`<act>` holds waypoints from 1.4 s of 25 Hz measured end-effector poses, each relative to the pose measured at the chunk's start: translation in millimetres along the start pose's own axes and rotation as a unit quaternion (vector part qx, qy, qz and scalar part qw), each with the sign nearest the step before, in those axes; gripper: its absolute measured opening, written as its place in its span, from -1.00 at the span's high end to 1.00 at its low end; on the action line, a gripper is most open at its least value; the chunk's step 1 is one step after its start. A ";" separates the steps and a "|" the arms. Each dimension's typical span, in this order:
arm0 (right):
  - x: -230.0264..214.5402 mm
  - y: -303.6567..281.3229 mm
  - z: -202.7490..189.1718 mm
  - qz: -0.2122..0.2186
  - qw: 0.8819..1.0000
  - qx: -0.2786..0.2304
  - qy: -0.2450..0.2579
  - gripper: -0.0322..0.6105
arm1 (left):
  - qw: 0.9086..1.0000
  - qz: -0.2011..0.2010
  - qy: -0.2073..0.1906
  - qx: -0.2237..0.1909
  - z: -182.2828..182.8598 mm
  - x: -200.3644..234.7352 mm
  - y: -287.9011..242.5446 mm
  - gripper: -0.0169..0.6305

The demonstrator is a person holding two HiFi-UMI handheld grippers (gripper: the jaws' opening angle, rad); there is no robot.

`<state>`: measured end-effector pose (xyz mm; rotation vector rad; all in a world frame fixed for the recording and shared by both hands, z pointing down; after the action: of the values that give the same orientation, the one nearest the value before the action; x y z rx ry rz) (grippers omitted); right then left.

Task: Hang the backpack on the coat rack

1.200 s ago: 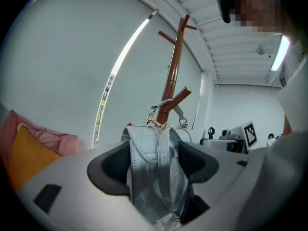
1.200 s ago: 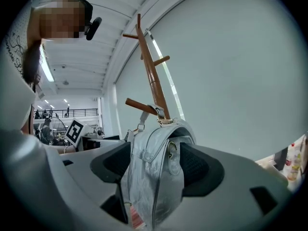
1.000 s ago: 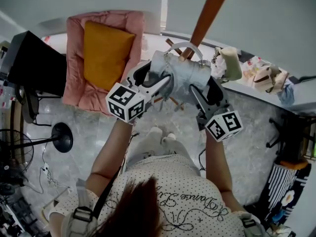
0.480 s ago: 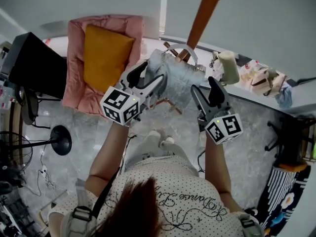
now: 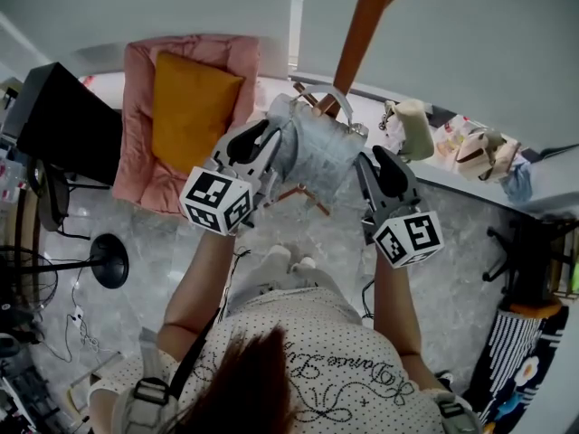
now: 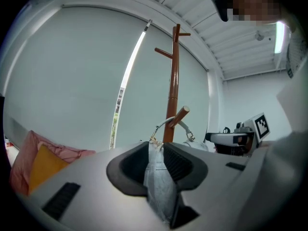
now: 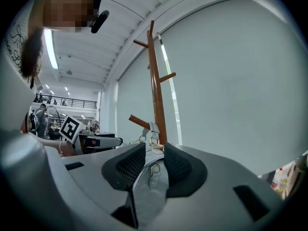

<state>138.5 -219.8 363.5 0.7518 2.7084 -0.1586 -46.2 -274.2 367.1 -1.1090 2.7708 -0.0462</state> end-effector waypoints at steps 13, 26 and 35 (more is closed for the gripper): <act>13.9 5.7 12.8 0.011 1.000 -0.014 0.015 0.86 | 1.000 0.012 -0.004 -0.010 7.9 -6.3 14.1 0.93; 30.7 12.0 25.5 0.010 0.999 -0.038 0.037 0.87 | 0.999 0.026 -0.017 -0.020 25.6 -7.2 24.8 0.94; 32.0 18.0 30.3 0.002 0.998 -0.049 0.040 0.87 | 0.999 0.031 -0.024 -0.029 32.5 -11.2 33.1 0.94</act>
<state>130.5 -194.8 323.9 0.7490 2.7667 0.0067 -55.8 -241.6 333.6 -1.0236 2.7780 0.0685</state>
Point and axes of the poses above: the fingertips, and each gripper's own axes: y backward along the fingers, x to its left, z out of its top, the point moved 2 cm from there along y, backward along the fingers, and after that the axes turned 14 degrees about -y, right-handed, at the moved point
